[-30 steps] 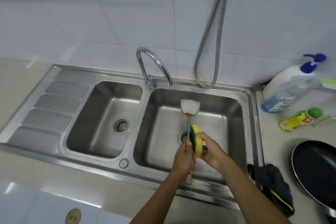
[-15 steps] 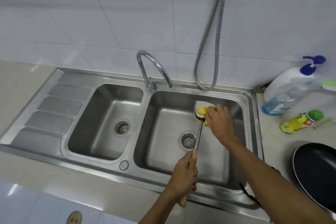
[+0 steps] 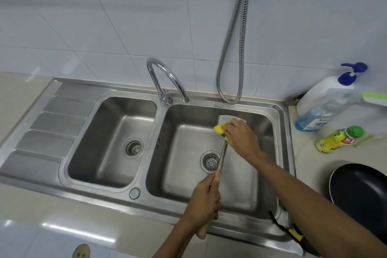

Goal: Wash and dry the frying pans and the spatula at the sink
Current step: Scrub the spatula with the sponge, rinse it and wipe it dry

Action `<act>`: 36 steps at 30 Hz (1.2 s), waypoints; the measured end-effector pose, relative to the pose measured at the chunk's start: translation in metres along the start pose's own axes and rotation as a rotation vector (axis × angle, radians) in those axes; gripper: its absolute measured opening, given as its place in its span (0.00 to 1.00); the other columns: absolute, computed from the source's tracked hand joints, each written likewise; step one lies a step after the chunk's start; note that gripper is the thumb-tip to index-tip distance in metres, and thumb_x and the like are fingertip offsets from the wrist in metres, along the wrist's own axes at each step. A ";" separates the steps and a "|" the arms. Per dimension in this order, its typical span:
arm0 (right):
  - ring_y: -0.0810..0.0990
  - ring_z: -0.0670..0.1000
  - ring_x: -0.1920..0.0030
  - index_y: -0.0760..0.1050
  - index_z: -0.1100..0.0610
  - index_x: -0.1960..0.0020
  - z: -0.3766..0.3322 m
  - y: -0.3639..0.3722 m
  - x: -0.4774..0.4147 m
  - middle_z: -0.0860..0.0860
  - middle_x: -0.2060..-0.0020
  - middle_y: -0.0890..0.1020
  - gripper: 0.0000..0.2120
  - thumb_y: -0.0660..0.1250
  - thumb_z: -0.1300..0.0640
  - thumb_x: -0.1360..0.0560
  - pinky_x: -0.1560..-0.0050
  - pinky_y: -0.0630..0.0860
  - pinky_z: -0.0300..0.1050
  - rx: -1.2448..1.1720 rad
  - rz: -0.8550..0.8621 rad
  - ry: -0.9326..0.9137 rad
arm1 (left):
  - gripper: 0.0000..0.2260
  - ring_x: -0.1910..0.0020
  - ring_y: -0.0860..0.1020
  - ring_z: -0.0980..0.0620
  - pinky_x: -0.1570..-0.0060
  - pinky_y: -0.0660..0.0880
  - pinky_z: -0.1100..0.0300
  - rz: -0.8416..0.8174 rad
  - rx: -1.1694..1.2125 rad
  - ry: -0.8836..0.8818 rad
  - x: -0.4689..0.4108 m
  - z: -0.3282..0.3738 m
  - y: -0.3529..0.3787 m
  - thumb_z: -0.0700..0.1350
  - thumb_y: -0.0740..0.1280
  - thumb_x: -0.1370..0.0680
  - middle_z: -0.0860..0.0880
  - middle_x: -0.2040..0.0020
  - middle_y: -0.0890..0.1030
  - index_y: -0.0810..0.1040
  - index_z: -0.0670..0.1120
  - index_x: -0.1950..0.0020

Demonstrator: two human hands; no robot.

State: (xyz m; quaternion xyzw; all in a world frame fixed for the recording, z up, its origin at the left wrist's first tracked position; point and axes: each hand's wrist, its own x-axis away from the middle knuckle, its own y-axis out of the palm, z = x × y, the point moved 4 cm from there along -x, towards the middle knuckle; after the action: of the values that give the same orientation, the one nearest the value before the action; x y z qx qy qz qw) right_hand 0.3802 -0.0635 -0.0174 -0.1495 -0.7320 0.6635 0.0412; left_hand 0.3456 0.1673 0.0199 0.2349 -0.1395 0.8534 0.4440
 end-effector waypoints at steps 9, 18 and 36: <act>0.78 0.61 0.58 0.81 0.58 0.55 0.007 -0.007 -0.013 0.57 0.58 0.79 0.00 0.71 0.62 0.25 0.57 0.76 0.52 -0.221 0.075 0.218 | 0.11 0.75 0.60 0.56 0.76 0.61 0.64 0.000 0.025 0.014 -0.004 0.005 -0.013 0.58 0.56 0.15 0.53 0.71 0.62 0.77 0.59 0.46; 0.75 0.59 0.54 0.80 0.55 0.51 0.028 -0.017 -0.024 0.54 0.53 0.80 0.05 0.66 0.56 0.21 0.55 0.74 0.52 -0.159 0.123 0.343 | 0.12 0.75 0.61 0.58 0.77 0.61 0.64 -0.029 0.010 0.045 -0.007 0.014 -0.023 0.57 0.56 0.15 0.55 0.71 0.63 0.76 0.55 0.41; 0.76 0.58 0.54 0.81 0.58 0.52 -0.050 -0.050 0.009 0.55 0.54 0.79 0.03 0.72 0.60 0.25 0.53 0.76 0.50 -0.250 0.200 0.128 | 0.12 0.63 0.77 0.60 0.60 0.70 0.75 0.438 -0.567 0.310 -0.002 -0.002 -0.036 0.44 0.70 0.20 0.55 0.56 0.83 0.79 0.50 0.37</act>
State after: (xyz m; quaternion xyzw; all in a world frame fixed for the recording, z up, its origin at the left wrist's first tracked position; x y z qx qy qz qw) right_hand 0.3766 -0.0173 0.0368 -0.2677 -0.7860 0.5573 0.0026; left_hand 0.3760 0.1870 0.0184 -0.0641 -0.3480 0.8808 0.3145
